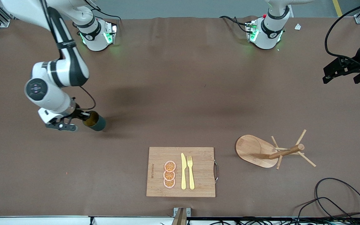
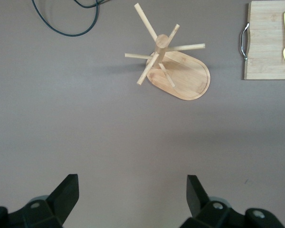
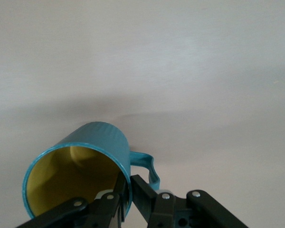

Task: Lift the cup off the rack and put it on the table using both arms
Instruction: 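Carry the teal mug with the right gripper away from the cutting board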

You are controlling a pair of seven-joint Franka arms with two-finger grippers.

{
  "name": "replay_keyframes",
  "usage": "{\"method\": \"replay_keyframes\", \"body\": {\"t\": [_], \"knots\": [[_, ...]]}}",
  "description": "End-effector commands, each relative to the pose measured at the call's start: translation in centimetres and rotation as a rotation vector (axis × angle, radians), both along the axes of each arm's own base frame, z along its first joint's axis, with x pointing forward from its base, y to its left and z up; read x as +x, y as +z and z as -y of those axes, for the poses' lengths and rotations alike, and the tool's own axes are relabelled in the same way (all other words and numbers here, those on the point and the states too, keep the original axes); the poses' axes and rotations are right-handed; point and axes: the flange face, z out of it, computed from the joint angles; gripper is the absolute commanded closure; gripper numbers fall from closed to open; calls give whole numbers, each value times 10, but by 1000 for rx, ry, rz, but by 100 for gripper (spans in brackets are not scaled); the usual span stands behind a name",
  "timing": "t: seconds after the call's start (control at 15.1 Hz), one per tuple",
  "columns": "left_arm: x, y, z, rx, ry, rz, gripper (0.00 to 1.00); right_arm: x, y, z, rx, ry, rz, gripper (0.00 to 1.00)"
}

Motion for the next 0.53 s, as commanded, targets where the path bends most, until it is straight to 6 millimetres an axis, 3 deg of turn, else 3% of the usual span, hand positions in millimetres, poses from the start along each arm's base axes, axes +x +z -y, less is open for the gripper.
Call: {"method": "replay_keyframes", "body": {"t": [0.0,0.2,0.33,0.46], "knots": [[-4,9,-7,3,-10,18,0,-10,6,64,12,82,2,100],[-3,12,-27,5,24,25,0,-17,5,129,21,153,-4,100],[-2,10,-26,2,24,21,0,-21,4,151,23,171,-7,100],[-2,9,-24,1,26,20,0,-23,3,161,23,162,-4,100]]}}
